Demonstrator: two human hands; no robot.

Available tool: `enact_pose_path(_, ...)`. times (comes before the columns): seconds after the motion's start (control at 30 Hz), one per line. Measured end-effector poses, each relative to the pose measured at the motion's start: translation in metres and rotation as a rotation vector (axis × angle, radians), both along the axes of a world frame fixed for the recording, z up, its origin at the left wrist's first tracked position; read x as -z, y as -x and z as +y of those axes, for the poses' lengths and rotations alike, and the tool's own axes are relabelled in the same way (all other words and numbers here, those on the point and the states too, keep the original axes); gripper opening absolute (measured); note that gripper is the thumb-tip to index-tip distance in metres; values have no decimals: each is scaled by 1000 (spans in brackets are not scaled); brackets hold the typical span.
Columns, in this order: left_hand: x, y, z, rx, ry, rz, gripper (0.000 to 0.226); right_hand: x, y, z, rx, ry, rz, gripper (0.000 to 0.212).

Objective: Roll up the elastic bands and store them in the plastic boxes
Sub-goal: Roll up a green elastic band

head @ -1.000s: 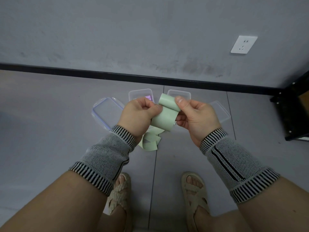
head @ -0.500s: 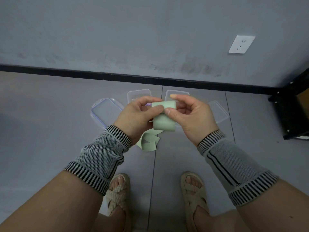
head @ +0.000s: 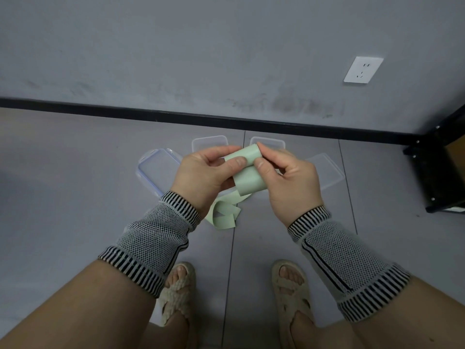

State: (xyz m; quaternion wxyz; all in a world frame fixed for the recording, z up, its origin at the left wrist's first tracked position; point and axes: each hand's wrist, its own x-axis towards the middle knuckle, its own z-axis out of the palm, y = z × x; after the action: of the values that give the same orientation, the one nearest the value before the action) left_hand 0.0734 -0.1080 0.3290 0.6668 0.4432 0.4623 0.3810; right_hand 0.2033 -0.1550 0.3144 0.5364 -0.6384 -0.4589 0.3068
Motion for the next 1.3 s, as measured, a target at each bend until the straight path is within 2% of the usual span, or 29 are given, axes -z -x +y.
enact_pose_path(0.17, 1, -2, -2, 0, -6, 7, 18, 0, -1, 0, -9, 9, 60, 25)
enact_pose_path(0.33, 3, -4, -6, -33, -19, 44, 16, -3, -4, 1, -59, 28, 17, 27)
enact_pose_path(0.5, 2, -4, -4, 47, -129, 190, 13, -10, -14, 0, -128, -1, 61, 28)
enact_pose_path(0.57, 2, -2, -4, 89, -111, 225, 10, -10, -17, -2, -175, 6, 16, 33)
enact_pose_path(0.67, 2, -2, -5, 82, -16, 186, 7, -6, -18, -2, -258, 86, -44, 41)
enact_pose_path(0.8, 3, -2, -4, 53, 53, 125, 10, -3, -13, -1, -262, 92, -7, 38)
enact_pose_path(0.97, 7, 2, -4, 56, 81, 60, 17, -2, -9, 0, -212, 46, 12, 31)
enact_pose_path(1.17, 9, 0, -6, 57, 57, 89, 19, -1, -11, 3, -226, 79, 12, 31)
enact_pose_path(1.3, 7, -1, 0, 96, -71, 136, 13, -2, -20, 2, -251, 112, 246, 23)
